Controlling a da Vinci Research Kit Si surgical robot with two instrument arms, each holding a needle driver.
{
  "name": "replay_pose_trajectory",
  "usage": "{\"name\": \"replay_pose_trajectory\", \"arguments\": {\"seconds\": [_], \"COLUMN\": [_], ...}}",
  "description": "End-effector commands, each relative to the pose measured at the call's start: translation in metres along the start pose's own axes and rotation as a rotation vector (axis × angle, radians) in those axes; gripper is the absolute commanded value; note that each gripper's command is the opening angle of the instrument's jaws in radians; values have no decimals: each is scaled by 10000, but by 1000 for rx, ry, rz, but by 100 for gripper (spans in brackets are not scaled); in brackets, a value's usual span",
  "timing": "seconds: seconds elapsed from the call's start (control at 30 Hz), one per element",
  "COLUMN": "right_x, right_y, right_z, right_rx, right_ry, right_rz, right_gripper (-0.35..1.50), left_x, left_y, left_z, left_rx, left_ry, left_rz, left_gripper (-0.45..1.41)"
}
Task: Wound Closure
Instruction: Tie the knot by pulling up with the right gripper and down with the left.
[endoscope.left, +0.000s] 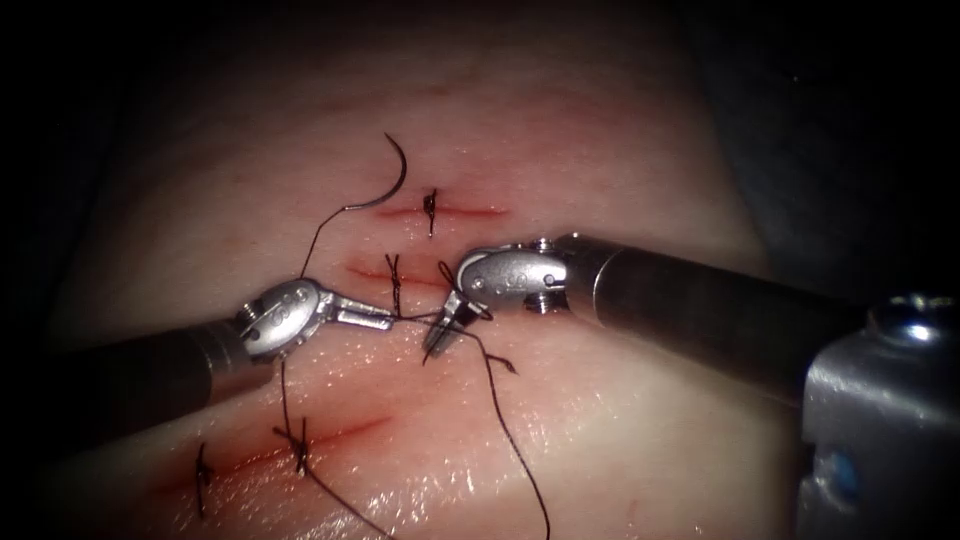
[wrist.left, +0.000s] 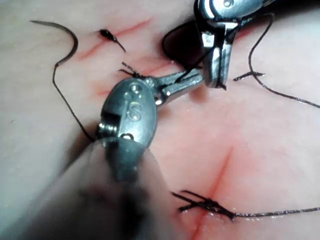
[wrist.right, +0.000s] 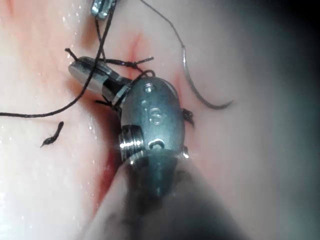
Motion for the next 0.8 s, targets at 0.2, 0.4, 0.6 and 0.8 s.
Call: {"name": "replay_pose_trajectory", "arguments": {"seconds": [0.2,0.4,0.6,0.8], "right_x": [-8,-23,-38,-57], "right_y": [19,31,39,45], "right_z": [-20,-43,-57,-67], "right_rx": [-34,-83,-115,-136], "right_ry": [101,173,199,190], "right_rz": [58,119,153,170], "right_gripper": [-35,-35,-35,-35], "left_x": [-18,-16,-4,4], "left_y": [38,85,131,169], "left_z": [15,23,31,32], "left_rx": [-28,-64,-112,-159], "left_ry": [-71,-109,-124,-149], "left_rz": [9,0,2,0], "left_gripper": [-45,-45,-45,-45]}}
